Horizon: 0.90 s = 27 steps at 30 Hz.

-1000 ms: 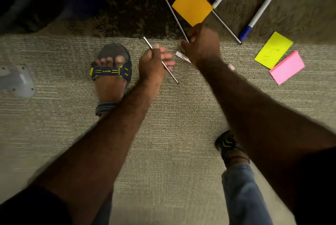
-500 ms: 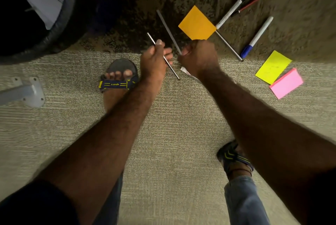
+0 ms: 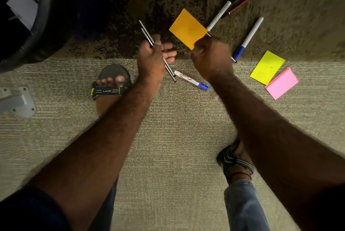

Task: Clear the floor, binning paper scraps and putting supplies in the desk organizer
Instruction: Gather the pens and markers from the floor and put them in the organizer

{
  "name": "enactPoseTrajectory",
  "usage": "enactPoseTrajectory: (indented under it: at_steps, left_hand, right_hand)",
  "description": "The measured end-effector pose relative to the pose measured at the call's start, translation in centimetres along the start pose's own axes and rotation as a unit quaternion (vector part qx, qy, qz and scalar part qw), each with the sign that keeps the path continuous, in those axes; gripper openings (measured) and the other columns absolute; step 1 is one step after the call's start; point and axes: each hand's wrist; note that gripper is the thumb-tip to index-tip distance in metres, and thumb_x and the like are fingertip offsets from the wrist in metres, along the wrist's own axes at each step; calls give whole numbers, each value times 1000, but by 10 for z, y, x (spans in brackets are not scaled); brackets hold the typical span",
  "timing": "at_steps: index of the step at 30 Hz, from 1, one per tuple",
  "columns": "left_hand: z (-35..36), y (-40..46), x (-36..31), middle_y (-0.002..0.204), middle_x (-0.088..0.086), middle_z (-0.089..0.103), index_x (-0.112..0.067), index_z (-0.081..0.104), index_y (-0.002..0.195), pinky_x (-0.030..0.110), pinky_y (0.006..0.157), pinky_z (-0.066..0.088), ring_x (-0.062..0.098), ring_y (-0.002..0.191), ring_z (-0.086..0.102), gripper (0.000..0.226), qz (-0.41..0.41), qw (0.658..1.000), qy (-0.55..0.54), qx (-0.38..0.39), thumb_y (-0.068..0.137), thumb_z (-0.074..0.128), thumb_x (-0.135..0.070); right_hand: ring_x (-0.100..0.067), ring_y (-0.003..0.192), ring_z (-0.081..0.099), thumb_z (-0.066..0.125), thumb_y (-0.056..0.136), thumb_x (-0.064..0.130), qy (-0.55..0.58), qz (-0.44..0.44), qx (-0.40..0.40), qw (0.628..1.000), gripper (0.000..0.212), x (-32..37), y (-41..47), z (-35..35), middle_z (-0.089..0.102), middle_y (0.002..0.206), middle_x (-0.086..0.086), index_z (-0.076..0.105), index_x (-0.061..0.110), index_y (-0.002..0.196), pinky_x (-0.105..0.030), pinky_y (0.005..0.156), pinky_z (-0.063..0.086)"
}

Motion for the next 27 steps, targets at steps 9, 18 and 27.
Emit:
enactPoseTrajectory:
  at_steps: [9, 18, 27]
  left_hand:
    - [15, -9, 20, 122, 28, 68, -1, 43, 138, 42, 90, 63, 37, 105, 74, 28, 2, 998, 11, 60, 111, 38, -7]
    - [36, -12, 20, 124, 27, 68, -3, 53, 127, 41, 92, 63, 35, 111, 74, 20, -29, 996, -20, 87, 110, 44, -9]
    - [53, -15, 19, 122, 24, 68, 2, 51, 134, 45, 96, 60, 38, 117, 70, 27, -58, 994, -25, 91, 109, 48, -8]
  right_hand:
    - [-41, 121, 60, 57, 94, 10, -176, 41, -14, 983, 34, -65, 25, -15, 64, 128, -23, 65, 3, 126, -42, 99, 52]
    - [-43, 102, 69, 58, 89, 19, -191, 12, 24, 981, 31, -69, 23, -19, 73, 107, -24, 74, 7, 113, -45, 87, 56]
    - [-16, 68, 66, 67, 76, 20, 90, 41, -23, 995, 27, -56, -17, -16, 67, 78, 6, 57, 17, 101, -35, 65, 58]
Point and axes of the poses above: each hand's wrist, its own y-axis towards the middle knuckle, its own z-axis out of the palm, x = y × z
